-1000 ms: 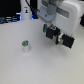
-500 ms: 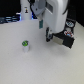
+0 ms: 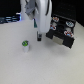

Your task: Open the kcup holder, insert the kcup into the holder, and close the kcup holder

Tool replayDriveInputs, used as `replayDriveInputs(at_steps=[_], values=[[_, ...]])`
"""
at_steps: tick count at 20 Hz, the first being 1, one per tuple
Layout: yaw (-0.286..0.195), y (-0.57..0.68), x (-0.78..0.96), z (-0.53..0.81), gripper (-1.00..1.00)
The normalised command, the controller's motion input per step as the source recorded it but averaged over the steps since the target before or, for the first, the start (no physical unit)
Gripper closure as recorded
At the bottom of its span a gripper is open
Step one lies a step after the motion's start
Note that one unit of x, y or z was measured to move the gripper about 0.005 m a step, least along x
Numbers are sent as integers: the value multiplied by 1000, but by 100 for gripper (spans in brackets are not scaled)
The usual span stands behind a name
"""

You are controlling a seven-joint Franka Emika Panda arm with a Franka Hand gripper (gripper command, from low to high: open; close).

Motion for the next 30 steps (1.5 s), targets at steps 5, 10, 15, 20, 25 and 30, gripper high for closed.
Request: replayDriveInputs(at_steps=[5,10,15,20,25,30], values=[[-225,-478,-367,-234,-100],[-234,-484,-395,-401,-100],[-234,-485,-395,-447,-100],[-228,-423,-321,-483,-100],[-149,-78,-258,-371,-100],[-137,-42,-138,-334,-100]])
